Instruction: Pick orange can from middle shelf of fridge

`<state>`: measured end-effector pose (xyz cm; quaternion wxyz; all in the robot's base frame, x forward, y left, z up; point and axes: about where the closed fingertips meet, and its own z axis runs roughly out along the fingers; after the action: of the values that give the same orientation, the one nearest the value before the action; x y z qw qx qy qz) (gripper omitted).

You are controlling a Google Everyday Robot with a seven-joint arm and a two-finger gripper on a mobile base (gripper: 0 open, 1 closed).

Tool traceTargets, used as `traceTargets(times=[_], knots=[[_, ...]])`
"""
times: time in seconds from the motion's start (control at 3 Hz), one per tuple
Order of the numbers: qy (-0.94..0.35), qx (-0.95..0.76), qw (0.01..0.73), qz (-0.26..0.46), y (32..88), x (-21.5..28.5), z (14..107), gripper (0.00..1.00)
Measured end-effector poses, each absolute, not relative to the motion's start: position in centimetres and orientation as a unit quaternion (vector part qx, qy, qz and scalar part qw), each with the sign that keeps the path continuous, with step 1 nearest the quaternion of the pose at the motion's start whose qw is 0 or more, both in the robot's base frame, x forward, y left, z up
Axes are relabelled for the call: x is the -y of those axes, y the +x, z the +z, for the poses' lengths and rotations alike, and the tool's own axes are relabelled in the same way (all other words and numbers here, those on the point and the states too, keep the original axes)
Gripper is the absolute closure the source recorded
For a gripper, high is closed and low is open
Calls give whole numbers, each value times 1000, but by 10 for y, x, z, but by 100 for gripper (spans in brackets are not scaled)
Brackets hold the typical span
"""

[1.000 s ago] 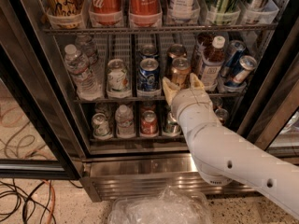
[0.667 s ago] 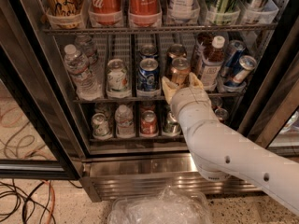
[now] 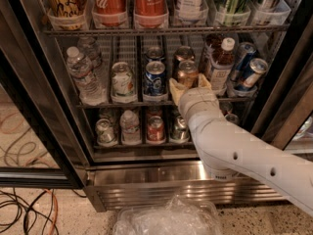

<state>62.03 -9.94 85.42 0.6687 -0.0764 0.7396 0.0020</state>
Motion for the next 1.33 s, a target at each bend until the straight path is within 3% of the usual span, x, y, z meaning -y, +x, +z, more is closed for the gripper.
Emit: traceTargets(times=[0.67, 1.33], knots=[[-70, -749, 657, -37, 642, 102, 847, 42], [-57, -758, 648, -58, 649, 101, 841, 84]])
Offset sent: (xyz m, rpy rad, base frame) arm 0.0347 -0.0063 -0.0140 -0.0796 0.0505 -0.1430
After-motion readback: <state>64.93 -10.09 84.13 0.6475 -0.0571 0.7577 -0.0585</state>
